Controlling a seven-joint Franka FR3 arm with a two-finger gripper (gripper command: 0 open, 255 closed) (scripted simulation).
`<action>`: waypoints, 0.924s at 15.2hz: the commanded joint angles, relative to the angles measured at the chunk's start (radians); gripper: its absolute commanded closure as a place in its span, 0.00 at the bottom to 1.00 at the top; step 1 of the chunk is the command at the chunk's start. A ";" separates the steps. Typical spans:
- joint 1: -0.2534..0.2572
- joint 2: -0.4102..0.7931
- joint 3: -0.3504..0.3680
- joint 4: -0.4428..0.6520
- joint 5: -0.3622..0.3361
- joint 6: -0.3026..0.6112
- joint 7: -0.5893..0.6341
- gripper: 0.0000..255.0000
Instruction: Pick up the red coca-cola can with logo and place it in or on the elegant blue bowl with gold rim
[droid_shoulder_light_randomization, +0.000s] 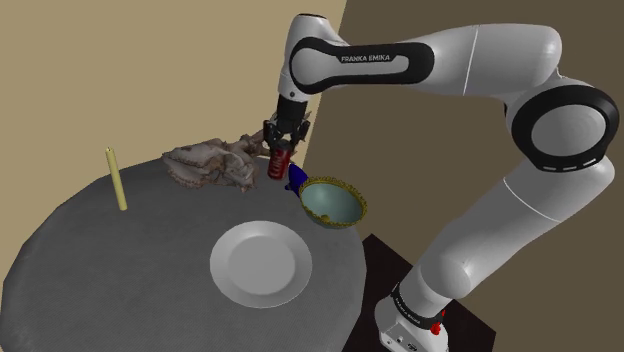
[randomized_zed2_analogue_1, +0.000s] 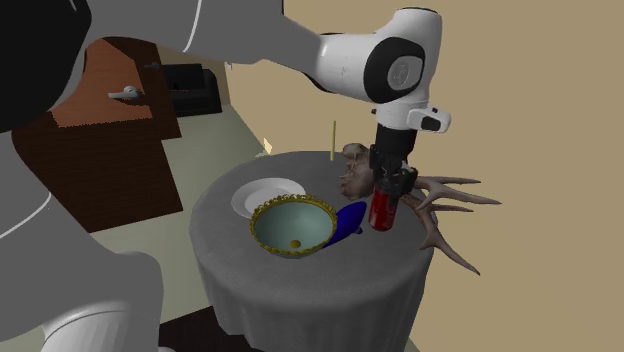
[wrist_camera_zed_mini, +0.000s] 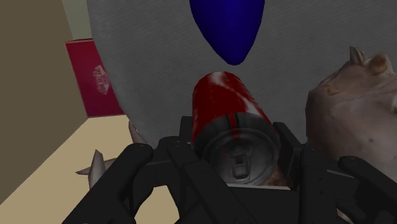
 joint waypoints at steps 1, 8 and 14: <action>-0.001 -0.003 -0.002 0.023 0.000 -0.026 -0.002 1.00; -0.003 -0.008 -0.004 0.112 0.000 -0.120 -0.001 1.00; -0.004 -0.003 -0.005 0.197 -0.002 -0.201 0.001 1.00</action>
